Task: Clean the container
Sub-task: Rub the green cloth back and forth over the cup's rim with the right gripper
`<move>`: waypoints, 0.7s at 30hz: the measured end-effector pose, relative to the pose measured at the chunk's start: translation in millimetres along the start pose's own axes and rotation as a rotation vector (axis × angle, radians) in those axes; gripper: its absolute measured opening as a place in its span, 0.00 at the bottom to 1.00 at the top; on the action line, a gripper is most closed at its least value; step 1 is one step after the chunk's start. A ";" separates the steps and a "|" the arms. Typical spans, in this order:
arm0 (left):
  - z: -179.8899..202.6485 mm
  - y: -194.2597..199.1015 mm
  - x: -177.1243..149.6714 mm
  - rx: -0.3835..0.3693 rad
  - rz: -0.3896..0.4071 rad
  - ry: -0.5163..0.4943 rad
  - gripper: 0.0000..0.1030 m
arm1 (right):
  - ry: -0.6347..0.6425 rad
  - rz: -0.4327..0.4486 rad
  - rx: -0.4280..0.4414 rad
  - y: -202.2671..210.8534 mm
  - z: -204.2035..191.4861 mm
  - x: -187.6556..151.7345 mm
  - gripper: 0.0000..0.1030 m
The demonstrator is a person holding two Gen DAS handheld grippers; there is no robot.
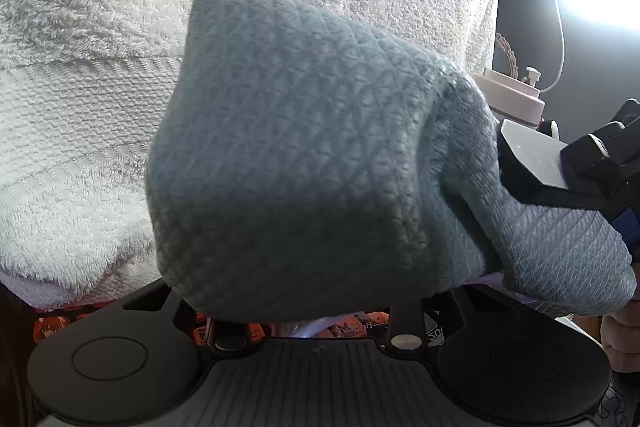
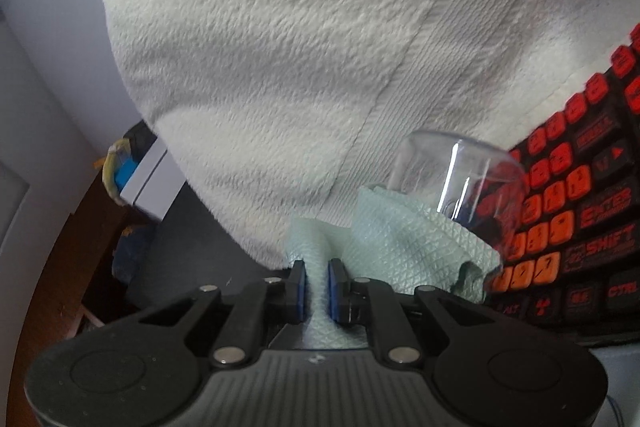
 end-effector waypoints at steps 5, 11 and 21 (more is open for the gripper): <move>-1.6 1.5 -2.3 -0.001 0.000 0.001 0.32 | 0.010 0.009 -0.013 4.1 0.4 2.3 0.09; -4.6 3.3 -4.8 0.001 0.000 -0.002 0.32 | -0.002 0.102 -0.038 16.7 5.4 17.0 0.08; -6.3 9.0 -9.3 -0.002 0.000 -0.008 0.34 | -0.025 0.158 -0.056 22.3 10.6 26.4 0.09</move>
Point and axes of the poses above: each gripper's, at about its wrist camera, not at the fingertips, and y roughly against the way its jaws point, z to its right, x to its top, the point moved 7 cm from there along -y, roughly the way its jaws point, and after that the axes turned 7 degrees about -y, right-handed, at the moved point
